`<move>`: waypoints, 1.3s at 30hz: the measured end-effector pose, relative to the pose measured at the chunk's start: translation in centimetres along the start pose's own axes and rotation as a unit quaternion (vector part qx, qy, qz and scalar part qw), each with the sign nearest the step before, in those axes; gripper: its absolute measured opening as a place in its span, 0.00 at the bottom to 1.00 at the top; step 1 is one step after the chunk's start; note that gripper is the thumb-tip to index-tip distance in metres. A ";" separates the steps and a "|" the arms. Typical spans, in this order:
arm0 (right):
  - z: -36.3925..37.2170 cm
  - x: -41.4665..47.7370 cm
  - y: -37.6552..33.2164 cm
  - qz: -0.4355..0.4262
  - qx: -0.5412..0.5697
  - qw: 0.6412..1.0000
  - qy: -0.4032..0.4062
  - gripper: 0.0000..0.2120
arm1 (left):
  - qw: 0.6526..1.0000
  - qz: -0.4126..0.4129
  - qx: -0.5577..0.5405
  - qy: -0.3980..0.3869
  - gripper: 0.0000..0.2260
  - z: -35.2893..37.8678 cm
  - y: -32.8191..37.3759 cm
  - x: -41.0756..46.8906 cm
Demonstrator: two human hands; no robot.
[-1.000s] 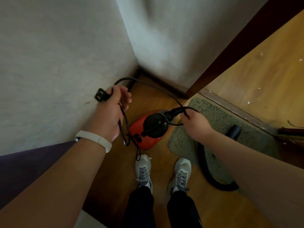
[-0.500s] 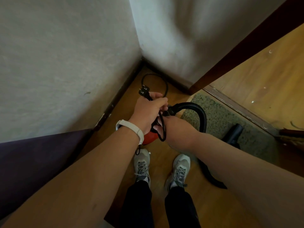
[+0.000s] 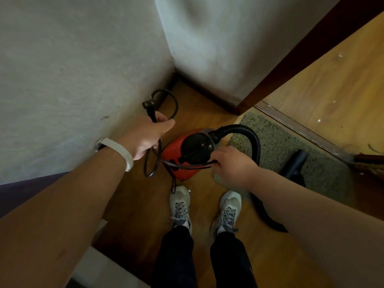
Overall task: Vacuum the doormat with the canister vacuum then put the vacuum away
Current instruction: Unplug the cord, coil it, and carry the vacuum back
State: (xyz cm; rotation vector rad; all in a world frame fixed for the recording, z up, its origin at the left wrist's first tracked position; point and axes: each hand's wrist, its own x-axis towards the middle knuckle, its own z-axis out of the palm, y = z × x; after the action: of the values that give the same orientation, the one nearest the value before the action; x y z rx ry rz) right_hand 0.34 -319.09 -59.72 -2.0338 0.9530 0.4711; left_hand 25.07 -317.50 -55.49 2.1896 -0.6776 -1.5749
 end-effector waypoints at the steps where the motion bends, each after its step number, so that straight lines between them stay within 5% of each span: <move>1: 0.2 0.2 0.8 0.024 -0.026 0.999 0.000 0.10 | 0.996 0.004 0.089 0.012 0.11 -0.5 -0.6 0.2; 5: 1.3 1.1 1.9 0.070 0.030 0.996 0.049 0.09 | 0.966 0.042 0.251 -0.039 0.10 -0.5 -2.4 0.2; 8: 1.3 2.0 0.3 0.103 0.191 0.974 0.068 0.11 | 0.962 0.090 0.219 -0.135 0.09 1.9 -3.2 0.4; 11: 0.8 2.6 -0.8 0.134 0.285 0.941 0.126 0.13 | 0.968 0.089 0.143 -0.184 0.19 4.4 -4.3 1.7; 14: 0.1 3.0 -1.0 0.185 0.417 0.874 0.168 0.13 | 0.973 0.094 0.053 -0.202 0.19 6.4 -5.2 2.7; 20: -1.2 5.6 -1.6 0.262 0.666 0.688 0.119 0.08 | 0.968 0.180 0.008 -0.176 0.13 11.4 -7.2 3.9; 24: -1.6 6.5 -0.6 0.282 0.706 0.642 0.096 0.03 | 0.979 0.096 -0.079 -0.161 0.13 12.6 -8.1 4.9; 28: -1.1 6.7 0.6 0.252 0.672 0.690 0.093 0.06 | 0.973 0.100 -0.011 -0.206 0.11 11.8 -7.6 5.9; 32: -0.2 6.9 1.8 0.202 0.491 0.837 0.127 0.08 | 0.946 0.142 0.281 -0.080 0.05 10.5 -7.2 7.8; 35: 1.0 6.9 3.8 0.171 0.342 0.918 0.107 0.20 | 0.899 0.114 0.422 -0.017 0.10 10.5 -7.6 9.6; 39: 4.1 7.6 8.2 0.168 0.215 0.957 0.093 0.28 | 0.895 0.074 0.438 0.025 0.12 12.0 -9.2 12.2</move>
State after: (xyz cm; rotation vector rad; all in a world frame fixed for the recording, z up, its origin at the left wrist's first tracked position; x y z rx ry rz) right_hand -1.06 -322.36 -71.09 -1.5452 1.3956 0.2215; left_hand 18.46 -317.05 -73.75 2.6389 -1.7584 -1.2414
